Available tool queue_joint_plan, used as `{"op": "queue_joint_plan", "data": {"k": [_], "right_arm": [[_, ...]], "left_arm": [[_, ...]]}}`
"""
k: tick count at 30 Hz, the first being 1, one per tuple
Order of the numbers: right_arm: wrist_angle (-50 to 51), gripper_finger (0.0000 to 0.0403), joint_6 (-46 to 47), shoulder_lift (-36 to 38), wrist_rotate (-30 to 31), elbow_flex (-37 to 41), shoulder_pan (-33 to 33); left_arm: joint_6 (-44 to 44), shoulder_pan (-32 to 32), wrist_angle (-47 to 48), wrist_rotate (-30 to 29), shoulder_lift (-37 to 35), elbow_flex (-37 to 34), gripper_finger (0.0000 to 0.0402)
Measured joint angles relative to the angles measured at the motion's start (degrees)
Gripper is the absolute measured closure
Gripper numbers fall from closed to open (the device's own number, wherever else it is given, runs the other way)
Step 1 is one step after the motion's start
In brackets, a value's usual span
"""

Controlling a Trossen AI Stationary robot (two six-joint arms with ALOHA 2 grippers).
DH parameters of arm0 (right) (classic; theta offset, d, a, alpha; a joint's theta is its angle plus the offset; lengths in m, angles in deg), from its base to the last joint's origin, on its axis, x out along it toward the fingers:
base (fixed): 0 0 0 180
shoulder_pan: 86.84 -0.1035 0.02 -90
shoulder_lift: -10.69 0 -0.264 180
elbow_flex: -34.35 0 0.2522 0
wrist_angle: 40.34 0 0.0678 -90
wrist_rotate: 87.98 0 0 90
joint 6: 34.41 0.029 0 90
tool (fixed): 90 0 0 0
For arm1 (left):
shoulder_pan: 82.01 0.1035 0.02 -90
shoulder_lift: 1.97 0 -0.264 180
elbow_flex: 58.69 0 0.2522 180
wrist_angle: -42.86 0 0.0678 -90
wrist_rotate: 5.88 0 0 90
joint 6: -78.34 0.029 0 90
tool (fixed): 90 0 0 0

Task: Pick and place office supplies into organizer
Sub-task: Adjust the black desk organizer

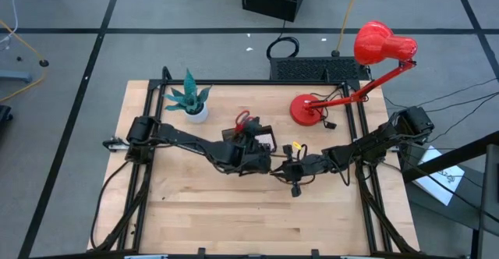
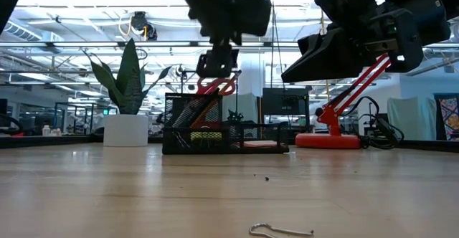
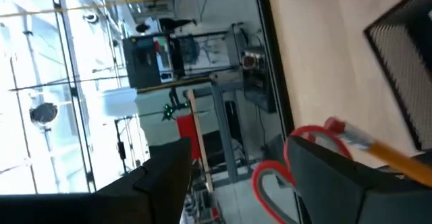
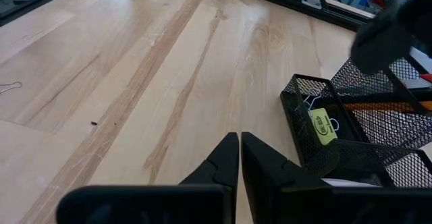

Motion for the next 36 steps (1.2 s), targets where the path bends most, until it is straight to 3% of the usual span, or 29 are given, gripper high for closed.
{"op": "queue_joint_plan", "data": {"k": [4, 9, 15, 20, 24, 29, 32, 36], "right_arm": [[0.11, 0.039, 0.11, 0.0, -0.02, 0.0, 0.0], [1.31, 0.039, 0.15, 0.0, 0.0, 0.0, 0.0], [1.12, 0.039, 0.38, 0.0, -0.04, -0.02, 0.0], [-0.73, 0.039, -0.39, -0.02, -1.11, -0.04, 0.01], [-6.39, 0.039, -2.1, -0.02, -10.29, -0.04, 1.71], [-16.88, 0.039, -2.3, -0.02, -17.84, -0.04, 6.78], [-20.29, 0.0398, -0.07, -0.01, -22.62, -0.04, 11.81], [-16.35, 0.0401, 2.27, 2.8, -23.85, -0.04, 18.46]], "left_arm": [[-0.35, -2.34, 0.16, -3.29, 0.0, 1.78, 0.0145], [1.6, -7.3, 1.11, -16.26, -0.3, 5.91, 0.0144], [-10.21, -16.45, 4.62, -17.17, -10.09, 7.4, 0.0149], [-23.7, -23.64, 11.99, -0.97, -20.53, 7.41, 0.02], [-28.14, -25.32, 14.2, 16.32, -25.72, 6.33, 0.0275], [-20.61, -22.63, 6.54, 34.88, -27.17, 1.18, 0.0382], [-15.34, -19.17, -3.7, 41.28, -27.23, -3.47, 0.0391], [-9.95, -16.26, -12.21, 43.03, -29.06, -9.58, 0.0392]]}}
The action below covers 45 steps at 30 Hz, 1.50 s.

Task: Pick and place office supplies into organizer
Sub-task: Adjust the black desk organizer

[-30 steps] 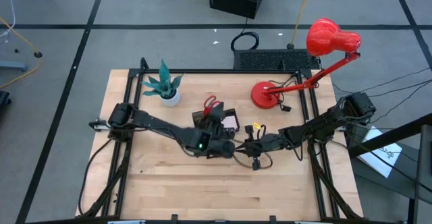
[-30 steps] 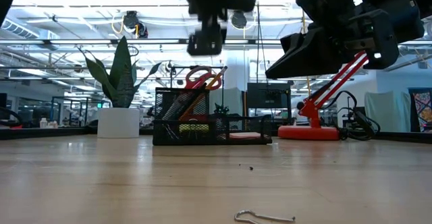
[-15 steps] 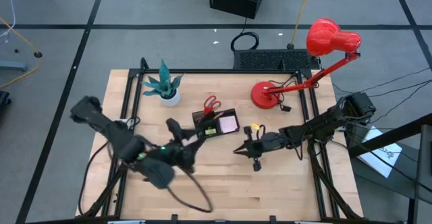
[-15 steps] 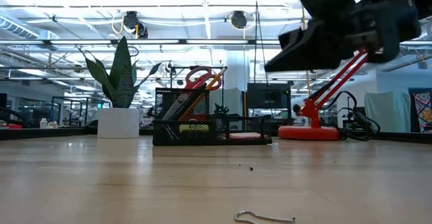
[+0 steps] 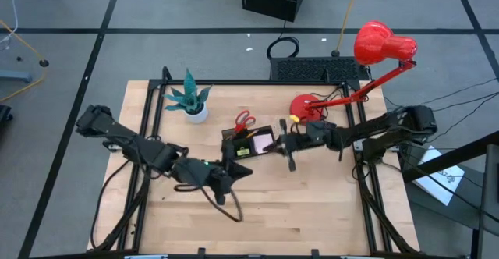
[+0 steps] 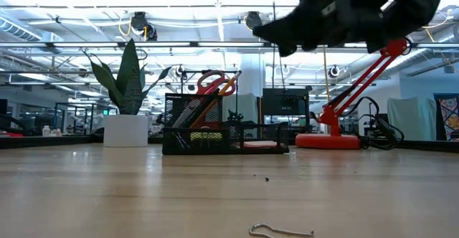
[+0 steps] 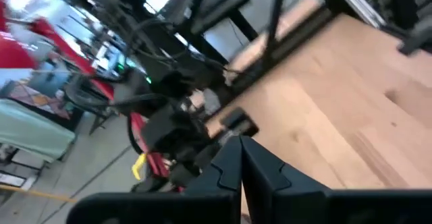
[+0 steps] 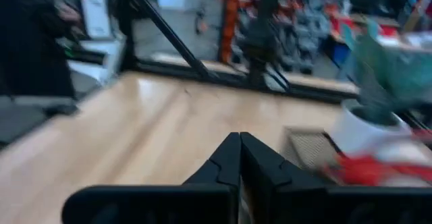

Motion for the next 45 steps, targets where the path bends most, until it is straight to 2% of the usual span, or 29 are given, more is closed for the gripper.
{"op": "queue_joint_plan", "data": {"k": [4, 9, 12, 14, 17, 19, 22, 27, 33, 40, 45], "right_arm": [[9.69, 0.0402, -1.07, 6.08, -0.18, 0.07, 3.51], [16.58, 0.0402, -3.55, 14.8, -0.39, 0.07, 3.96], [15.87, 0.0402, -3.8, 17.55, -1.58, 1.63, 4.06], [14.38, 0.0402, -3.43, 18.54, -1.97, 3.97, 4.46], [10.1, 0.0402, -2.25, 18.47, -1.76, 8.09, 5.78], [7.77, 0.0402, -1.02, 17.56, -0.55, 9.99, 7.32], [7.22, 0.0402, -0.16, 15.15, 1.61, 11.4, 10.18], [6.93, 0.0403, 1.06, 7.04, 1.38, 9.11, 14.38], [7.29, 0.0403, -0.04, -2.24, 1.62, 3.6, 18.88], [9.17, 0.0403, -0.18, -8.09, 1.0, -0.53, 24.2], [10.72, 0.0403, -0.22, -12.16, -3.6, -3.4, 26.81]], "left_arm": [[-0.56, 0.74, -4.79, -0.3, -7.56, -6.81, 0.0397], [-2.99, -2.17, -15.82, -0.96, -19.86, -20.94, 0.0399], [-3.83, -3.7, -25.16, -5.68, -24.91, -30.71, 0.0399], [-4.33, -4.31, -31.15, -7.96, -26.32, -37.26, 0.0399], [-4.41, -4.89, -43.55, -8.38, -27.07, -46.06, 0.04], [-4.75, -4.86, -51.12, -8.6, -27.14, -50.78, 0.04], [-6.3, -4.74, -57.55, -9.84, -26.57, -55.84, 0.0399], [-9.76, -3.7, -59.44, -10.94, -26.58, -58.89, 0.0399], [-11.49, -2.87, -59.17, -10.81, -26.59, -59.05, 0.0376], [-11.53, -2.87, -58.93, -10.64, -26.59, -59.05, 0.0366], [-11.48, -2.87, -58.36, -10.62, -26.59, -59.05, 0.0365]]}}
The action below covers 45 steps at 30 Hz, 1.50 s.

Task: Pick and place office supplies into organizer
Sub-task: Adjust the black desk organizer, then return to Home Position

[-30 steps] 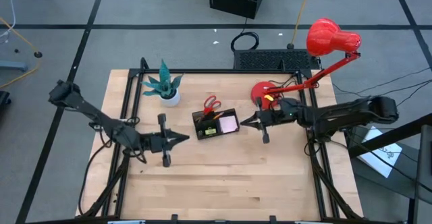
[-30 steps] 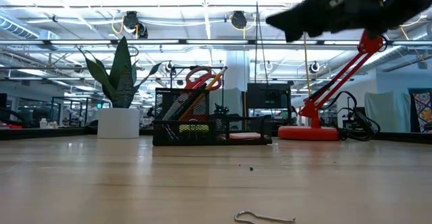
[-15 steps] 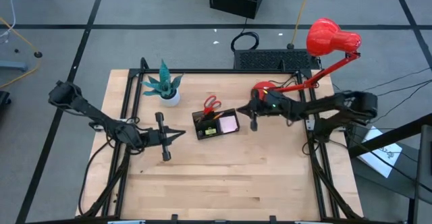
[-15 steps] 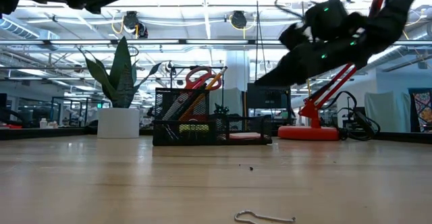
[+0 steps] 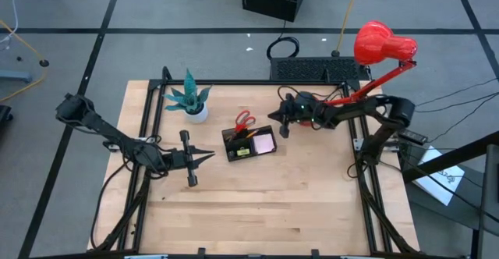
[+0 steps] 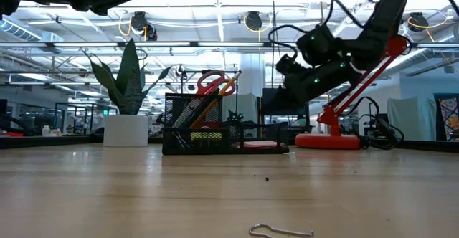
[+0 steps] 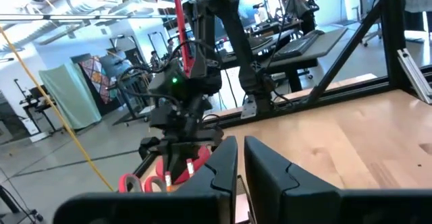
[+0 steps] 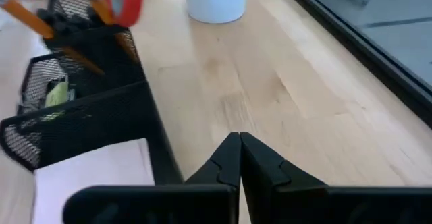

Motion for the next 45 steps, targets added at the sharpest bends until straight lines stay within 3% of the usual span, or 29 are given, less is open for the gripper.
{"op": "queue_joint_plan", "data": {"k": [6, 14, 27, 30, 38, 42, 45], "right_arm": [[-0.02, 0.0403, -0.84, -5.31, -1.59, -3.23, 1.66], [2.42, 0.0403, -0.12, -9.62, -8.62, -4.17, 1.16], [5.51, 0.0403, -0.94, -9.68, -8.26, -4.17, -5.32], [5.0, 0.0403, -1.18, -9.55, -3.54, -4.15, -6.15], [8.45, 0.0403, -2.87, 0.29, -3.27, -4.16, -5.28], [8.13, 0.0403, -1.57, 7.72, -9.88, -1.9, -6.13], [6.2, 0.0403, -1.0, 14.64, -10.96, 2.58, -8.83]], "left_arm": [[0.12, 0.0, 0.85, 0.0, 0.02, 0.02, 0.0364], [0.6, 0.07, 2.53, -0.33, 0.02, 0.04, 0.0364], [-1.19, 0.07, 3.3, -0.42, 0.02, 0.04, 0.0364], [-1.07, 0.07, 3.36, -0.44, 0.02, 0.04, 0.0364], [0.21, 0.1, 3.4, -0.44, -0.09, 0.07, 0.0364], [0.97, 0.09, 4.28, 0.0, -0.09, -0.03, 0.0364], [3.27, 0.45, 0.53, 0.26, -0.12, -2.6, 0.0369]]}}
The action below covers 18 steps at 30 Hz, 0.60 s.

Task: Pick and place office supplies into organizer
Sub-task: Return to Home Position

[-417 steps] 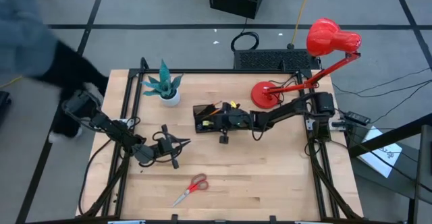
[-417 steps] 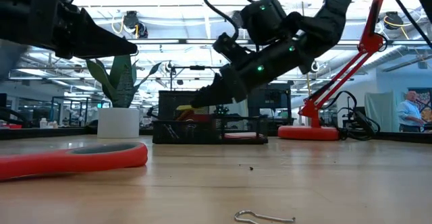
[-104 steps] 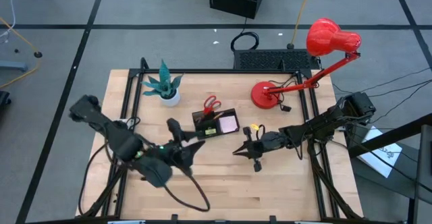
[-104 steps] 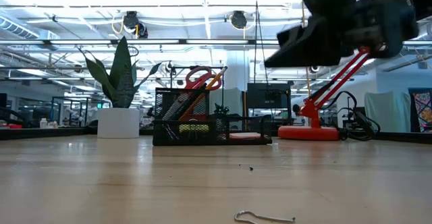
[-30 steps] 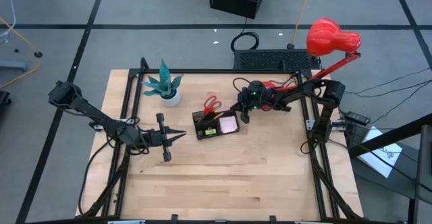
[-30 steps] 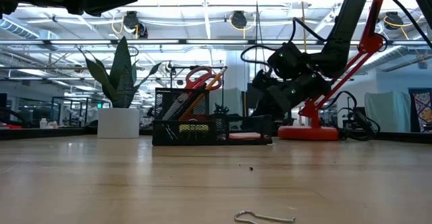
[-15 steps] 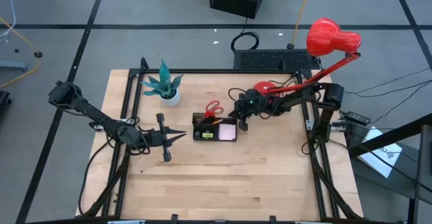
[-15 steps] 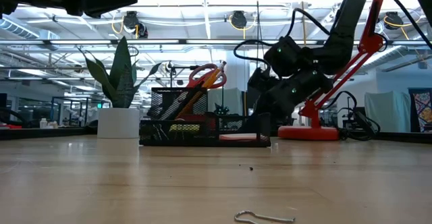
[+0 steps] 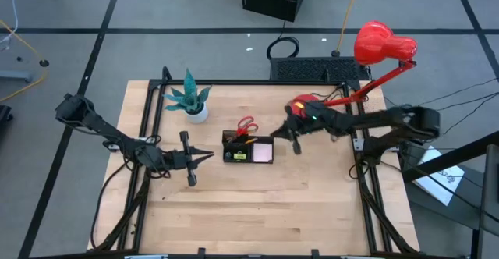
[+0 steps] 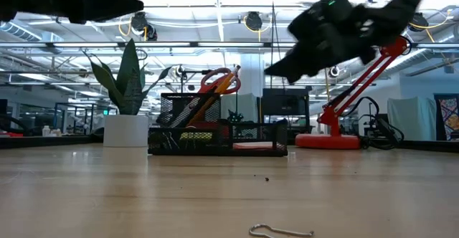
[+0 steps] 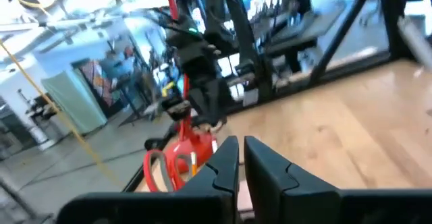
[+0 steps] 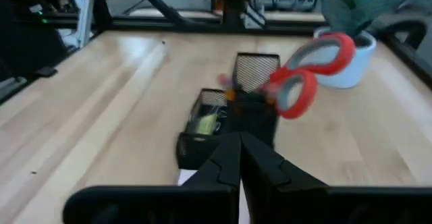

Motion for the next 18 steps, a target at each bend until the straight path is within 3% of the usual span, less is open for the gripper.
{"op": "queue_joint_plan", "data": {"k": [5, 12, 18], "right_arm": [[-5.24, 0.0403, 3.63, 10.91, 6.0, 9.92, -5.47], [-7.16, 0.0403, 6.96, 25.01, 19.19, 21.83, -12.24], [-11.16, 0.0403, 9.52, 32.6, 20.39, 30.7, -12.45]], "left_arm": [[-1.69, 3.61, -12.13, 5.33, -2.1, -6.97, 0.0396], [-7.75, 11.08, -1.81, 11.14, -3.87, -6.39, 0.0398], [-7.79, 16.25, -1.61, 23.73, -9.02, -7.79, 0.0399]]}}
